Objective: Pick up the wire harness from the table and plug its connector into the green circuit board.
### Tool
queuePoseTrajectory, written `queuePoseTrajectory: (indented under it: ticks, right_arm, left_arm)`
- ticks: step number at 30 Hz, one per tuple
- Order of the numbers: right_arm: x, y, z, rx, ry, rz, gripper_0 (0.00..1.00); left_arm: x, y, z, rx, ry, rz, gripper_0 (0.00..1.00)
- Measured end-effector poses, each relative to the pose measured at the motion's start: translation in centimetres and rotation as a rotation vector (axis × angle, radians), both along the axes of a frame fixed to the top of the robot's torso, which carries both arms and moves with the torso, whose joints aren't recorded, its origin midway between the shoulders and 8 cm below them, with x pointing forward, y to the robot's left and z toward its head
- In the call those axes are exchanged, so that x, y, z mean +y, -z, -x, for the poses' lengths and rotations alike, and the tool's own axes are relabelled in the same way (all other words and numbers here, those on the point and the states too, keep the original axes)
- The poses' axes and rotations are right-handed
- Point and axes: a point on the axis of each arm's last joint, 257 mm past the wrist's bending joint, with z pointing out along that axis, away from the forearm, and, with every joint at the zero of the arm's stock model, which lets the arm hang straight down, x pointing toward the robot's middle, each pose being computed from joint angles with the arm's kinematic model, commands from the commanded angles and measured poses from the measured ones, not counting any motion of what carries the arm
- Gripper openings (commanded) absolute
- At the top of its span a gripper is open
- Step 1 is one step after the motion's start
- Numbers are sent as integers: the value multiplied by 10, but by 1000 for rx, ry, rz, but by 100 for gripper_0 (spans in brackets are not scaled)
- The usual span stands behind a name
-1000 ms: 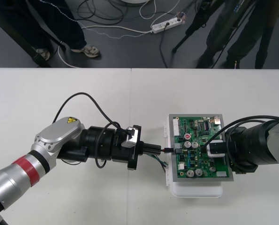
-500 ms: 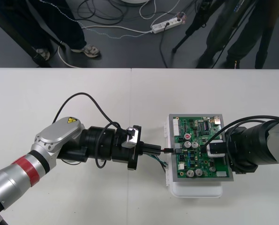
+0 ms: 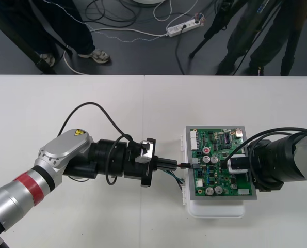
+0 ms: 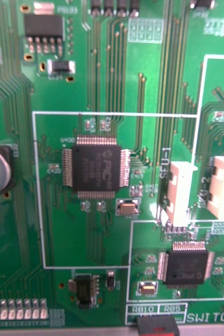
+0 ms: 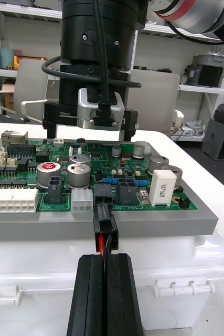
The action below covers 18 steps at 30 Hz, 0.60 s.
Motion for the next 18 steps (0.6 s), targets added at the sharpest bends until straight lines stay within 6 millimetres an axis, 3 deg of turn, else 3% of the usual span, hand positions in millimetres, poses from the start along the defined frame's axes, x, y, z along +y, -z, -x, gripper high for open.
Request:
queuePoseTrajectory:
  ticks: [18]
  right_arm:
    - [0,0,0,0,0,0,100]
  left_arm:
    - [-2,1,0,-3,-1,-3,0]
